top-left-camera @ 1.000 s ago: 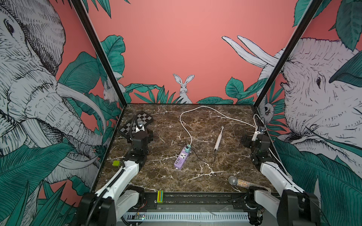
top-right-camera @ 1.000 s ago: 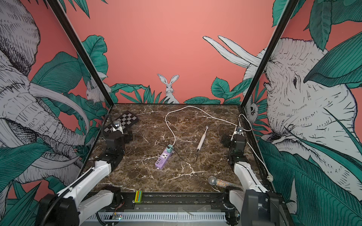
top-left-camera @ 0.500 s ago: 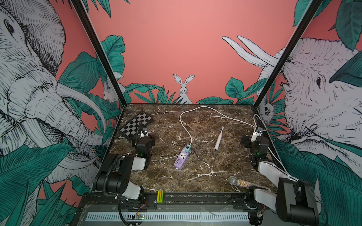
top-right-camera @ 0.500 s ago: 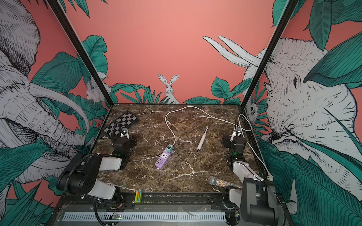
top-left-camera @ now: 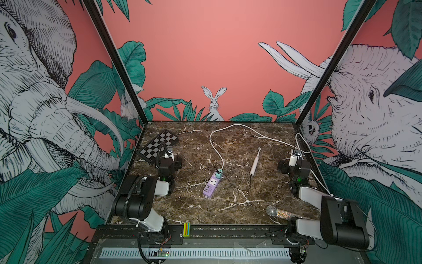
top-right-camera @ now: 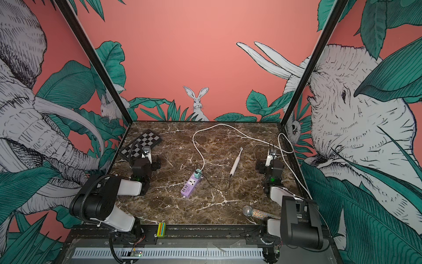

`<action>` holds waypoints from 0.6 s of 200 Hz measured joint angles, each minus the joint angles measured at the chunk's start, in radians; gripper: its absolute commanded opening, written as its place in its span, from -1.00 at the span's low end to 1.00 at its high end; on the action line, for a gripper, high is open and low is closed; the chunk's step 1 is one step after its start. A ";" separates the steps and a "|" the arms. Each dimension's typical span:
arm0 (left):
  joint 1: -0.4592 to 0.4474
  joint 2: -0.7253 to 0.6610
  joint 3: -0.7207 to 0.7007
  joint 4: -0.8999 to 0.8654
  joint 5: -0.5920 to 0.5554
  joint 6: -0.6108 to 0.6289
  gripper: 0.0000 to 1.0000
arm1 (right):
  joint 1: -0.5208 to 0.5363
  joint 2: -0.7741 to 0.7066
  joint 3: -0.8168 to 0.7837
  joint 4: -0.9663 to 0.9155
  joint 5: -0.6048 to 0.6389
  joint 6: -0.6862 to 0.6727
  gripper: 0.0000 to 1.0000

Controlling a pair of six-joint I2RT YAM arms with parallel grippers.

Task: Charge the electric toothbrush
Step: Reset both arms

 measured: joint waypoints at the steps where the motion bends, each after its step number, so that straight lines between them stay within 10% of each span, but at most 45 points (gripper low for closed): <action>1: 0.000 0.000 0.000 0.000 0.000 0.000 0.98 | 0.000 0.000 0.000 0.000 -0.001 0.000 0.92; 120: 0.002 0.000 0.003 -0.030 0.008 -0.002 0.98 | 0.116 0.241 -0.007 0.208 0.008 -0.007 0.98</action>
